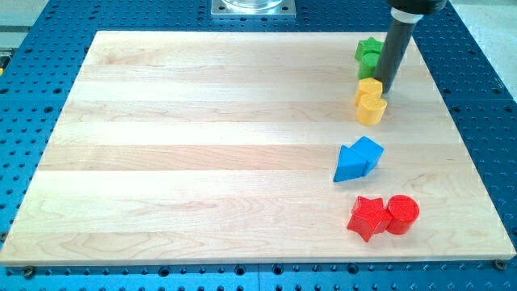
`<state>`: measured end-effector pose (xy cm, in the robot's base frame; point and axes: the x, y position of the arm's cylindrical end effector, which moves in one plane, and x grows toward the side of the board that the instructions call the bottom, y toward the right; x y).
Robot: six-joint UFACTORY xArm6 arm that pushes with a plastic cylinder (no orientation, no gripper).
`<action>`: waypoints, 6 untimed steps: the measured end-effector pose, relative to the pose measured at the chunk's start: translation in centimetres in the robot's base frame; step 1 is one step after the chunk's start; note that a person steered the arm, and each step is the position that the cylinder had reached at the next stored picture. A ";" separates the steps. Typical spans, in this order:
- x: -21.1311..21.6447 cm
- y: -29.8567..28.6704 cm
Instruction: Move green blocks upwards
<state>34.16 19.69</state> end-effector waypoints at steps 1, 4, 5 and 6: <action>0.0 -1.7; -1.1 -0.2; -3.6 1.5; -3.6 2.0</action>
